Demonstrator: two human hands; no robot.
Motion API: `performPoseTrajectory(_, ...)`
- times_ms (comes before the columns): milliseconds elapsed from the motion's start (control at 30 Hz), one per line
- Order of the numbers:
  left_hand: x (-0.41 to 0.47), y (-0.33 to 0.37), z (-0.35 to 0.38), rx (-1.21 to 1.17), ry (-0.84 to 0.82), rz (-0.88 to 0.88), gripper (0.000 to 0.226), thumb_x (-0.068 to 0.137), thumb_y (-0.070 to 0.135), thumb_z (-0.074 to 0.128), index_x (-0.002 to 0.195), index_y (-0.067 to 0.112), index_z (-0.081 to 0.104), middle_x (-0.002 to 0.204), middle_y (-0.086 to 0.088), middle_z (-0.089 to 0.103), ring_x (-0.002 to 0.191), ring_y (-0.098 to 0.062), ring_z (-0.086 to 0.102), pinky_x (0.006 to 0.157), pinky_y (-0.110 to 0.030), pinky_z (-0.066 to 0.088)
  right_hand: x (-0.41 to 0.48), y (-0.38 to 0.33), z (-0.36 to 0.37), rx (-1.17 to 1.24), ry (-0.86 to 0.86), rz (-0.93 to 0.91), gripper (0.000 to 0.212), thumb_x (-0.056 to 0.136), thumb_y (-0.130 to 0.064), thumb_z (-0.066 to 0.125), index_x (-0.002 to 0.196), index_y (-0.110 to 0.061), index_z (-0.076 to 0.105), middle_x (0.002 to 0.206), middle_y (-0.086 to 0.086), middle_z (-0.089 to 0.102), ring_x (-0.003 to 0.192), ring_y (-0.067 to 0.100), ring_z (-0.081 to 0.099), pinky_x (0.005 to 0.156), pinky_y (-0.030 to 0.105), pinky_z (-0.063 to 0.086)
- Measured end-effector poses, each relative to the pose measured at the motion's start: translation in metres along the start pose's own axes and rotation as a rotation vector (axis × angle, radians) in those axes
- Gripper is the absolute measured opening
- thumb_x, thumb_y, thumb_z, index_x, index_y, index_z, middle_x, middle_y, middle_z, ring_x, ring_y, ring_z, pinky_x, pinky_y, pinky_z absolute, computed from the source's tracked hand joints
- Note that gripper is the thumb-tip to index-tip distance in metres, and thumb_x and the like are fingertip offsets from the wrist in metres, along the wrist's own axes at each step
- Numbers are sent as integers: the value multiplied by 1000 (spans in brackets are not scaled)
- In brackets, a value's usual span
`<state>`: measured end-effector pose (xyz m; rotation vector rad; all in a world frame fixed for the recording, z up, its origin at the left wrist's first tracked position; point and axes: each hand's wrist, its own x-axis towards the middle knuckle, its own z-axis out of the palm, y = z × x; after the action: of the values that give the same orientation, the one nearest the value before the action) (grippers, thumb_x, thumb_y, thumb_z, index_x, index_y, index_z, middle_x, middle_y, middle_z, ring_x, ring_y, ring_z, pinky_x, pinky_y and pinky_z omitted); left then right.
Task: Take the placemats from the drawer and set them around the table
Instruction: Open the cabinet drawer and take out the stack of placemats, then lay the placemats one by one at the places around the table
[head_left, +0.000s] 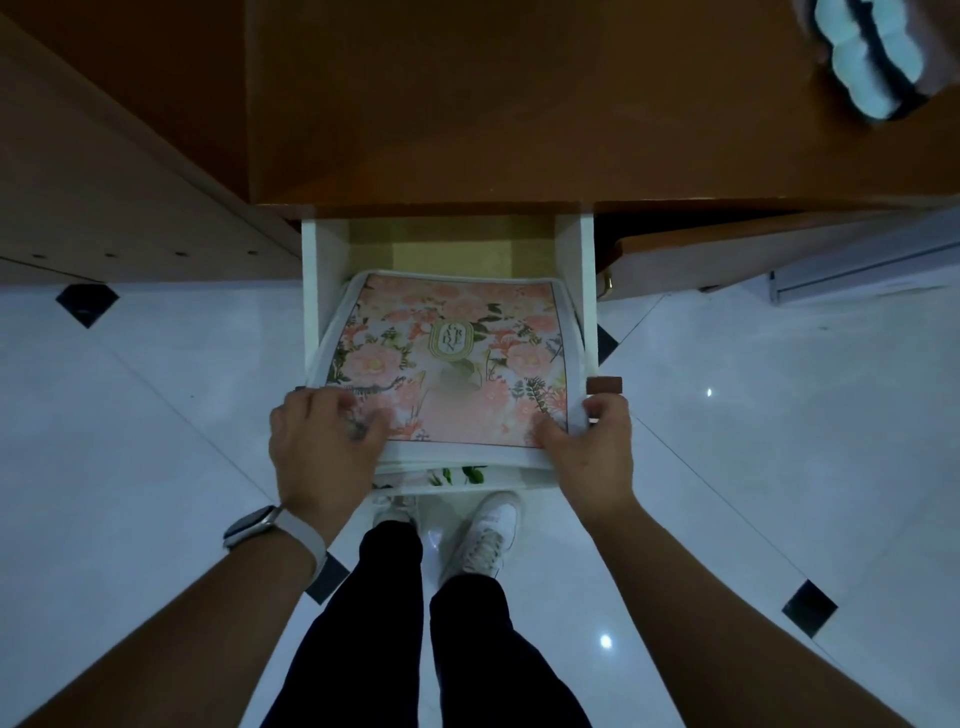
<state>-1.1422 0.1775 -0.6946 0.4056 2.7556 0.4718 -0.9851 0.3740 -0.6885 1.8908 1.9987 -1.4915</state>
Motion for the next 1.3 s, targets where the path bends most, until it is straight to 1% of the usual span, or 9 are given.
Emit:
performPoseTrajectory(100, -2, 2, 2, -13, 48, -220, 67, 67, 50, 82, 111, 6, 57, 115, -19, 51, 110, -40, 43, 85, -51, 44, 1, 0, -2, 99, -75, 94, 53, 78, -31, 80, 114, -24, 42, 92, -10, 60, 78, 3, 62, 62, 17, 45)
performPoseTrajectory(167, -2, 2, 2, -37, 36, -312, 82, 63, 56, 82, 116, 3, 49, 119, -22, 47, 110, -42, 45, 83, -52, 47, 5, 2, -3, 100, -121, 145, 41, 78, -31, 79, 107, -20, 53, 93, -6, 66, 77, 5, 63, 63, 19, 48)
performPoseTrajectory(267, 1, 5, -4, -260, -53, -496, 79, 64, 55, 83, 112, 6, 43, 109, -11, 54, 89, -30, 58, 72, -39, 52, 11, 4, -5, 135, -186, 180, 29, 79, -27, 79, 99, -19, 60, 92, -2, 68, 76, 10, 65, 56, 16, 47)
performPoseTrajectory(333, 5, 5, -7, -375, -135, -596, 69, 68, 54, 81, 108, 9, 46, 90, -1, 58, 72, -15, 58, 56, -27, 45, 14, 4, -7, 140, -210, 175, 31, 79, -26, 79, 102, -17, 59, 91, -3, 67, 76, 9, 65, 51, 12, 45)
performPoseTrajectory(500, 14, 1, -13, -448, -253, -548, 49, 74, 50, 78, 94, 10, 57, 82, -2, 60, 73, -14, 57, 51, -25, 39, 17, 8, -9, 47, -243, 109, 41, 78, -28, 80, 110, -15, 58, 99, -2, 69, 85, 15, 68, 73, 31, 57)
performPoseTrajectory(767, 7, -3, -29, -618, -267, -489, 42, 73, 31, 84, 102, 14, 59, 88, 1, 64, 76, -11, 60, 56, -17, 45, 0, -4, -13, -27, -201, 49, 35, 84, -24, 74, 108, -13, 51, 96, -3, 61, 81, 8, 60, 61, 20, 46)
performPoseTrajectory(900, 0, 1, -53, -645, -263, -457, 46, 71, 33, 85, 104, 12, 60, 93, 2, 67, 80, -9, 62, 66, -20, 48, -21, -15, -24, -25, -193, 58, 37, 84, -25, 74, 110, -14, 51, 97, -3, 61, 84, 12, 61, 68, 25, 50)
performPoseTrajectory(1033, -9, 14, -93, -702, -253, -411, 36, 73, 27, 84, 97, 18, 59, 89, 6, 65, 74, -3, 61, 58, -9, 47, -53, -41, -41, -17, -156, 51, 33, 85, -25, 72, 108, -15, 51, 94, -4, 59, 83, 11, 60, 61, 23, 46)
performPoseTrajectory(1300, -16, 57, -193, -747, -312, -230, 31, 76, 26, 82, 81, 22, 51, 72, 4, 56, 59, -8, 52, 48, -17, 44, -144, -107, -98, 23, 30, 53, 28, 85, -24, 70, 103, -17, 49, 90, -5, 59, 79, 9, 59, 61, 25, 47)
